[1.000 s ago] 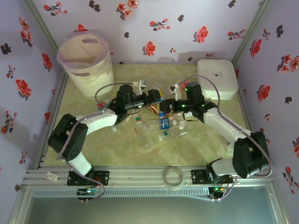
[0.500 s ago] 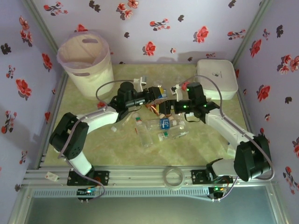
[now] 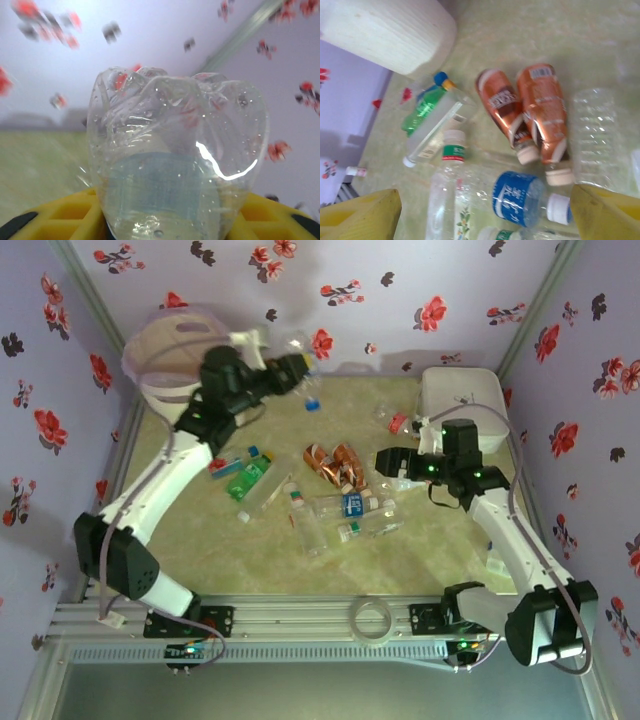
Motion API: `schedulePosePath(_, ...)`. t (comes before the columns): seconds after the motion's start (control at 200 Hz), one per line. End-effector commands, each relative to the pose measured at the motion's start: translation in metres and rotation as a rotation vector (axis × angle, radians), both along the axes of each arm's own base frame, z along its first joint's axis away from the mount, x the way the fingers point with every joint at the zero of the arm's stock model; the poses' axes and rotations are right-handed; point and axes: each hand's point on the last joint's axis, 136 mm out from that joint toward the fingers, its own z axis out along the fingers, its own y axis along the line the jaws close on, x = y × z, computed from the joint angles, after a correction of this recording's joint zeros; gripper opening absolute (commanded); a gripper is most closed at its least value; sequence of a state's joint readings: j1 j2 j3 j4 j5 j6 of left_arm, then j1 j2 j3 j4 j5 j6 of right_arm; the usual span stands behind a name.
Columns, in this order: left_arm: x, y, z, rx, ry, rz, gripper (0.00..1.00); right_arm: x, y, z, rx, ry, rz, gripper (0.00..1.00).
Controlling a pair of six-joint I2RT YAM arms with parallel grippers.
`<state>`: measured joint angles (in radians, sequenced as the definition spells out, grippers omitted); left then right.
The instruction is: Put the plastic bottles in the bin
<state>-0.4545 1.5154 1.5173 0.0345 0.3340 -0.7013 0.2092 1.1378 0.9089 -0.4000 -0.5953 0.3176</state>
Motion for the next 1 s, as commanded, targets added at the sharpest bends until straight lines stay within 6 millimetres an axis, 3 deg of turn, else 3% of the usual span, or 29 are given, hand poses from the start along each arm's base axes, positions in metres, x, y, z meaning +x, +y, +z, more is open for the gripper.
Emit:
schedulePosePath(0.0, 0.019, 0.067, 0.007, 0.092, 0.020, 0.166, 0.17, -0.001, -0.012, -0.031, -0.056, 0.094, -0.066, 0.88)
schedulePosePath(0.085, 0.032, 0.117, 0.025, 0.084, 0.002, 0.288, 0.14, -0.002, -0.012, -0.038, -0.062, 0.114, -0.065, 0.88)
schedulePosePath(0.22, 0.044, 0.176, 0.044, 0.088, -0.024, 0.416, 0.10, -0.002, -0.015, -0.044, -0.083, 0.128, -0.076, 0.88)
schedulePosePath(0.33, 0.058, 0.219, 0.048, 0.093, -0.002, 0.508, 0.05, -0.004, -0.018, -0.048, -0.099, 0.133, -0.083, 0.88)
schedulePosePath(0.47, 0.082, 0.261, 0.037, 0.132, 0.061, 0.589, 0.00, -0.007, -0.022, -0.051, -0.126, 0.138, -0.090, 0.88)
schedulePosePath(0.575, 0.099, 0.282, 0.024, 0.192, 0.115, 0.624, 0.00, -0.009, -0.026, -0.054, -0.149, 0.146, -0.101, 0.88)
schedulePosePath(0.715, 0.123, 0.296, 0.003, 0.329, 0.181, 0.641, 0.00, -0.012, -0.030, -0.058, -0.166, 0.152, -0.118, 0.88)
schedulePosePath(0.955, 0.159, 0.305, -0.038, 0.495, 0.259, 0.630, 0.00, -0.017, -0.037, -0.058, -0.179, 0.139, -0.152, 0.87)
schedulePosePath(0.995, 0.159, 0.303, -0.053, 0.534, 0.295, 0.622, 0.00, -0.017, -0.038, -0.058, -0.182, 0.137, -0.158, 0.87)
